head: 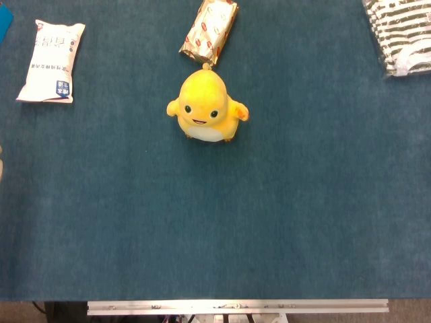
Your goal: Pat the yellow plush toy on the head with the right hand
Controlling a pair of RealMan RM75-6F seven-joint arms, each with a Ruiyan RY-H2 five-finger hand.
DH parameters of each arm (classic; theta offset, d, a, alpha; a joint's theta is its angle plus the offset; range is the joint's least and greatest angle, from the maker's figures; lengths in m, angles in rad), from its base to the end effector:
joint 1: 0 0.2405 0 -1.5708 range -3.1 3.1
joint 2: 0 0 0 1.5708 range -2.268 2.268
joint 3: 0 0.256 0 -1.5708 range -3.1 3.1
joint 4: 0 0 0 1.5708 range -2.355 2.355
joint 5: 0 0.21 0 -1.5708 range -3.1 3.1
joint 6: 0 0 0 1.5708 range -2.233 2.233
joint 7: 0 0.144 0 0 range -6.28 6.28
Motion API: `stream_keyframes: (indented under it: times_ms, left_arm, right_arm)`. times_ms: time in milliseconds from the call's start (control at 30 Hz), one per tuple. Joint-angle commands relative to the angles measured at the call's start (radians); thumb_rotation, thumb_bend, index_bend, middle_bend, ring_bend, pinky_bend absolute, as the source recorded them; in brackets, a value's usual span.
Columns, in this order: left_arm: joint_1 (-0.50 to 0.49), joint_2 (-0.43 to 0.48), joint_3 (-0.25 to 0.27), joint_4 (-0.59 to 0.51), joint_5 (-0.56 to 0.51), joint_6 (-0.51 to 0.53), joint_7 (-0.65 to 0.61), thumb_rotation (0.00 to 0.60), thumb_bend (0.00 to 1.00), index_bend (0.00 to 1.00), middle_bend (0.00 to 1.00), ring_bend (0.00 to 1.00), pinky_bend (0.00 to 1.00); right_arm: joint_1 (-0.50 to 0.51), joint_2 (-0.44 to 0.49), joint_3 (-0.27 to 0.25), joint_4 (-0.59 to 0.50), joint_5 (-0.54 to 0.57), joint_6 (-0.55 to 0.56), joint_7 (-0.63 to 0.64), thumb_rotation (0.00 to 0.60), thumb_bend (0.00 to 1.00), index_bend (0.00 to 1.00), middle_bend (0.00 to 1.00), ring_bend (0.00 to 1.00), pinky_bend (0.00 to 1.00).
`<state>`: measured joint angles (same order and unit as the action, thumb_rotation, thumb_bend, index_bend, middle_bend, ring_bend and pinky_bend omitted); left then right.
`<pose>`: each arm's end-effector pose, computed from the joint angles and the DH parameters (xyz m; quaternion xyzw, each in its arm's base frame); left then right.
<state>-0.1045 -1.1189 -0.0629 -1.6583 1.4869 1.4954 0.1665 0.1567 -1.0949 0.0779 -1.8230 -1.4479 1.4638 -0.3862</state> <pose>-0.2981 0.1888 0.1587 -0.6124 -0.3422 -0.3642 0.6125 -0.2609 -0.2022 0.1523 0.6361 -0.3157 0.3437 0.6145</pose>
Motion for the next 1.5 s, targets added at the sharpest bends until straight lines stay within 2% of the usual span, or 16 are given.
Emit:
stream_keyframes:
  times_ms: [33,400,533,600,667,733,800,900,1033,1267,1500]
  left_arm:
    - [0.000,0.000,0.001,-0.001,-0.001,-0.001,0.002,0.600,0.38,0.49,0.48,0.36,0.39]
    - [0.003,0.008,0.001,-0.017,-0.002,0.006,0.001,0.600,0.38,0.49,0.48,0.37,0.39]
    - [0.001,0.010,0.001,-0.019,-0.003,0.002,0.001,0.600,0.38,0.49,0.48,0.37,0.39]
    - [0.001,0.011,0.002,-0.022,-0.002,0.002,-0.001,0.600,0.38,0.49,0.48,0.37,0.39]
    - [0.003,0.013,0.003,-0.027,0.000,0.006,0.000,0.600,0.38,0.49,0.48,0.37,0.39]
    - [0.007,0.014,0.004,-0.032,0.003,0.012,0.000,0.600,0.38,0.49,0.48,0.37,0.39]
    - [0.012,0.017,0.006,-0.039,0.005,0.020,0.002,0.600,0.38,0.49,0.48,0.37,0.39]
    - [0.017,0.023,0.007,-0.046,0.007,0.028,0.000,0.600,0.38,0.49,0.48,0.37,0.39]
    - [0.025,0.033,0.006,-0.049,0.008,0.042,-0.004,0.600,0.38,0.49,0.48,0.37,0.39]
    - [0.039,0.046,0.004,-0.053,0.006,0.063,-0.012,0.600,0.38,0.49,0.48,0.37,0.39]
    - [0.045,0.051,0.002,-0.051,0.001,0.068,-0.016,0.600,0.38,0.49,0.48,0.37,0.39]
  right_arm:
    - [0.003,-0.001,0.001,0.001,-0.003,-0.005,0.003,0.600,0.05,0.18,0.32,0.12,0.06]
    - [0.046,0.016,0.005,-0.017,-0.058,-0.059,0.058,0.600,0.05,0.18,0.32,0.12,0.06]
    - [0.086,0.032,0.005,-0.028,-0.088,-0.115,0.078,0.600,0.06,0.18,0.32,0.12,0.06]
    - [0.112,0.042,0.000,-0.038,-0.104,-0.162,0.088,0.600,0.08,0.15,0.29,0.12,0.06]
    - [0.177,0.069,-0.001,-0.065,-0.124,-0.266,0.124,0.600,0.16,0.06,0.22,0.09,0.06]
    - [0.230,0.071,0.009,-0.070,-0.143,-0.332,0.147,0.600,0.36,0.01,0.17,0.05,0.06]
    - [0.282,0.054,0.022,-0.068,-0.155,-0.390,0.156,0.600,0.52,0.00,0.14,0.03,0.06]
    - [0.351,0.009,0.046,-0.061,-0.147,-0.461,0.158,0.600,0.70,0.00,0.12,0.01,0.06]
    - [0.433,-0.057,0.084,-0.035,-0.109,-0.537,0.167,0.592,0.80,0.00,0.12,0.00,0.06]
    - [0.552,-0.155,0.147,0.008,-0.040,-0.617,0.179,0.497,0.99,0.00,0.12,0.00,0.04]
    - [0.642,-0.238,0.188,0.060,0.043,-0.664,0.179,0.437,1.00,0.00,0.12,0.00,0.03]
